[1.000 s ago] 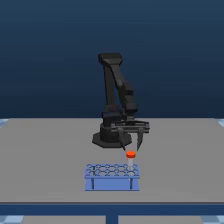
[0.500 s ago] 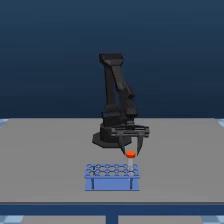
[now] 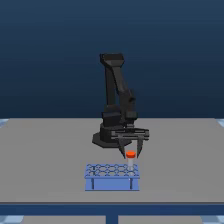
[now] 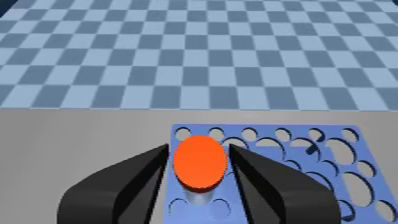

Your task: Pick up the centrifuge tube on the rack

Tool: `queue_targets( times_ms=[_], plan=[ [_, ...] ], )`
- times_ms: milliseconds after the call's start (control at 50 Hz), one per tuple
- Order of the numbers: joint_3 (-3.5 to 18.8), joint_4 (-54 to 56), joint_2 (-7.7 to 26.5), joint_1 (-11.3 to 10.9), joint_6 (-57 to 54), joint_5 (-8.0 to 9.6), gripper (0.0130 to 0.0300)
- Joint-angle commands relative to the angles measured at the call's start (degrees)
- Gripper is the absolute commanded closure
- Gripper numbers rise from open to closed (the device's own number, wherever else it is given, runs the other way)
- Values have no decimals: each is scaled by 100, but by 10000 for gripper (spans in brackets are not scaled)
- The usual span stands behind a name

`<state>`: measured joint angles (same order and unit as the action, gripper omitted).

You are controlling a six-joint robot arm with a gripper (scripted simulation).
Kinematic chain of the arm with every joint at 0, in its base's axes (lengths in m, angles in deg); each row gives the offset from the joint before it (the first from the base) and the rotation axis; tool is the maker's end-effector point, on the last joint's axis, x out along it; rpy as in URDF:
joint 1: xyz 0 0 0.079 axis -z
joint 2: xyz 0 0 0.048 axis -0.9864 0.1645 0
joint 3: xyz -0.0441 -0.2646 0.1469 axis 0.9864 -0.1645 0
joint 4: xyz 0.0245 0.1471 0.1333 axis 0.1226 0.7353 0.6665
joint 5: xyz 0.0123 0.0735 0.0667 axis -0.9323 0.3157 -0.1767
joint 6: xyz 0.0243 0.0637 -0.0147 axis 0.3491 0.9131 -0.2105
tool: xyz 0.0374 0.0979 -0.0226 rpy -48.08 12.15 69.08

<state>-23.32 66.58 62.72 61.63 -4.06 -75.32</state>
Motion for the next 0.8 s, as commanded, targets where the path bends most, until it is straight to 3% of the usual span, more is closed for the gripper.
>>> queue_targets(
  times_ms=[20, 220, 240, 800],
  plan=[
    [-6, -46, 11, 0, 90, -41, 130],
    [-6, -48, 12, 0, 91, -41, 130],
    [-6, -48, 12, 0, 91, -41, 300],
    [0, -1, -3, 3, 40, -27, 300]
  ],
)
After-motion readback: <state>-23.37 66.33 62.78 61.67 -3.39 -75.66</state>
